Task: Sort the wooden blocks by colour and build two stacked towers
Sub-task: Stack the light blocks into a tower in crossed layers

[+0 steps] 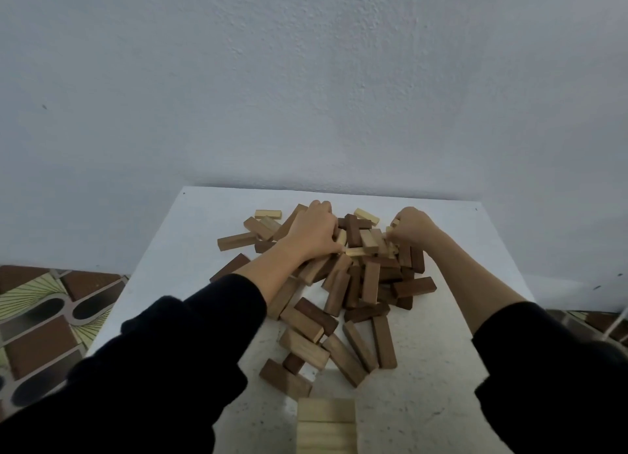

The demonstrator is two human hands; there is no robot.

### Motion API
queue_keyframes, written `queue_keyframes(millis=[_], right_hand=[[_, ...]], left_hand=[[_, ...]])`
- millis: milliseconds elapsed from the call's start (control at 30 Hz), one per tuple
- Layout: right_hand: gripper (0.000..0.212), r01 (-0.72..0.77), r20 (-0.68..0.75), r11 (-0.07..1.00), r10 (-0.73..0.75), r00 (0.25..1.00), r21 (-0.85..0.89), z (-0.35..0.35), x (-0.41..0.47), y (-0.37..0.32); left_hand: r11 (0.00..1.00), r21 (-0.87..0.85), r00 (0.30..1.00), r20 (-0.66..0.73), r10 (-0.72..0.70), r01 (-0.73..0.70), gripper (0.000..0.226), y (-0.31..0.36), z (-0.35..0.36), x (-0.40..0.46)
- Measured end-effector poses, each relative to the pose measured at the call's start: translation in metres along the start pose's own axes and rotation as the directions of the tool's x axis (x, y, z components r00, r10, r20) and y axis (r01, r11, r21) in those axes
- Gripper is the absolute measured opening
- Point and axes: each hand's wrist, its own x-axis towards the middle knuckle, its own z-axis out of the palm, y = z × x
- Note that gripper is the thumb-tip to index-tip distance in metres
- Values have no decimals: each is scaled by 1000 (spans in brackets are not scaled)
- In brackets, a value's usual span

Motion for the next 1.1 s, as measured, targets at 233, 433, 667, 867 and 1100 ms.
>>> queue_keyframes(millis=[233,433,667,867,1100], right_hand=[[45,51,-87,992,-42,995,113,0,-3,-7],[46,23,25,846,-43,999,532,-15,-21,-15],[13,-13,161,515,-244,956,857,-24,-64,-64],[7,97,85,567,-286,954,818,-20,-119,-111],[29,197,13,678,-291,957,708,6,-176,-153]], left_hand=[[993,9,992,56,-115,114,27,23,-1,4],[870,-450,970,-28,-240,202,34,26,-27,-1],[345,-922,955,73,-288,174,14,22,-62,-45],[249,-966,944,-12,-330,75,12,4,-80,-103],[123,-990,946,18,-325,62,15,-22,-87,-172]])
